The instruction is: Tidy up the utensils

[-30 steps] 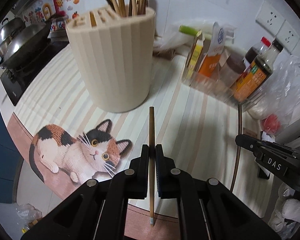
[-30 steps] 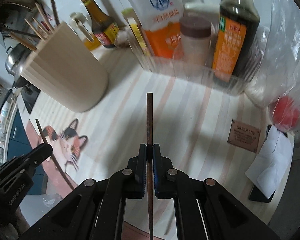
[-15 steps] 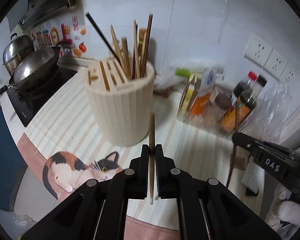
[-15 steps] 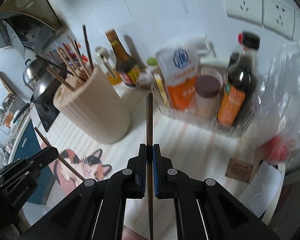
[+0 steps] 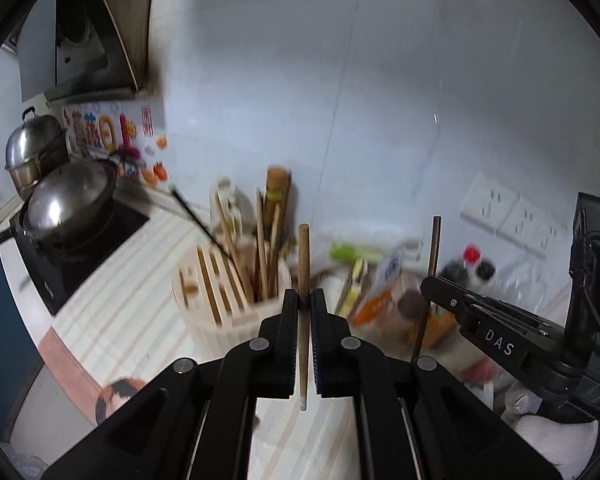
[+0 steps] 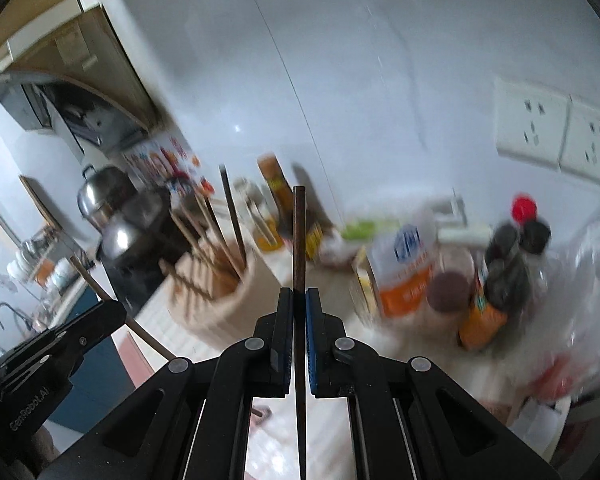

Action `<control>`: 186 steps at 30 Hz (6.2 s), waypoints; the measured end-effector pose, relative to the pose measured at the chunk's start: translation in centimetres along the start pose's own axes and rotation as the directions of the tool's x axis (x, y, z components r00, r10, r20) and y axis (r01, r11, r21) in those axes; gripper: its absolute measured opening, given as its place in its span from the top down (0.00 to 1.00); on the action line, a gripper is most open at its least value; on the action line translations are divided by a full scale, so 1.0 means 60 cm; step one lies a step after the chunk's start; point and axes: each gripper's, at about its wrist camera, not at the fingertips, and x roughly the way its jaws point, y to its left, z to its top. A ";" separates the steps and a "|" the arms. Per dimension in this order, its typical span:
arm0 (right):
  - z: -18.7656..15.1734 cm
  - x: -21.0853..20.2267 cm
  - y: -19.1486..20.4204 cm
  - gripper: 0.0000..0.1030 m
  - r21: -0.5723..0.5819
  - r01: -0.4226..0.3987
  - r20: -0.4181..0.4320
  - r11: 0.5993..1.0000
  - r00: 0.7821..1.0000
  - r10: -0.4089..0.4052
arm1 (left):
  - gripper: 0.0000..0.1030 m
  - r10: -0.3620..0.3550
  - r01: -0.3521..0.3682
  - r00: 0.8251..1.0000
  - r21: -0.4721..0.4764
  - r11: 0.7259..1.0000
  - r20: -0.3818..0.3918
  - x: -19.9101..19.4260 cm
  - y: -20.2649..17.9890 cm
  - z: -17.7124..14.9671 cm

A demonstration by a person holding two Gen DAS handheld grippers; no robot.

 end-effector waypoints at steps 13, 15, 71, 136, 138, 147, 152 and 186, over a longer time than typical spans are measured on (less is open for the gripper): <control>0.183 0.042 0.080 0.94 0.002 -0.055 0.133 0.998 0.990 0.055 | 0.97 0.073 -0.067 0.989 -0.053 0.996 0.128 -0.002 0.066 0.163; 0.204 0.062 0.088 0.94 0.012 -0.063 0.140 0.998 0.988 0.061 | 0.97 0.085 -0.078 0.988 -0.058 0.995 0.128 0.009 0.076 0.176; 0.016 0.096 0.099 0.00 -0.270 0.097 -0.032 0.958 0.993 -0.110 | 0.00 0.344 -0.350 0.936 -0.096 0.932 -0.073 0.041 0.133 0.005; -0.252 -0.477 0.273 0.00 -0.199 0.302 0.289 0.932 0.927 -0.238 | 0.00 0.296 -0.287 0.944 -0.077 0.955 0.144 -0.448 0.095 -0.207; -0.252 -0.475 0.271 0.00 -0.197 0.299 0.287 0.934 0.928 -0.237 | 0.00 0.296 -0.287 0.945 -0.080 0.955 0.141 -0.447 0.095 -0.210; -0.253 -0.461 0.256 0.00 -0.189 0.311 0.272 0.931 0.928 -0.255 | 0.00 0.284 -0.277 0.950 -0.069 0.958 0.132 -0.435 0.091 -0.204; -0.250 -0.461 0.251 0.00 -0.186 0.318 0.272 0.930 0.926 -0.262 | 0.00 0.271 -0.265 0.954 -0.065 0.962 0.129 -0.431 0.088 -0.200; -0.247 -0.458 0.246 0.00 -0.201 0.312 0.262 0.929 0.931 -0.256 | 0.00 0.267 -0.262 0.955 -0.055 0.963 0.129 -0.429 0.081 -0.200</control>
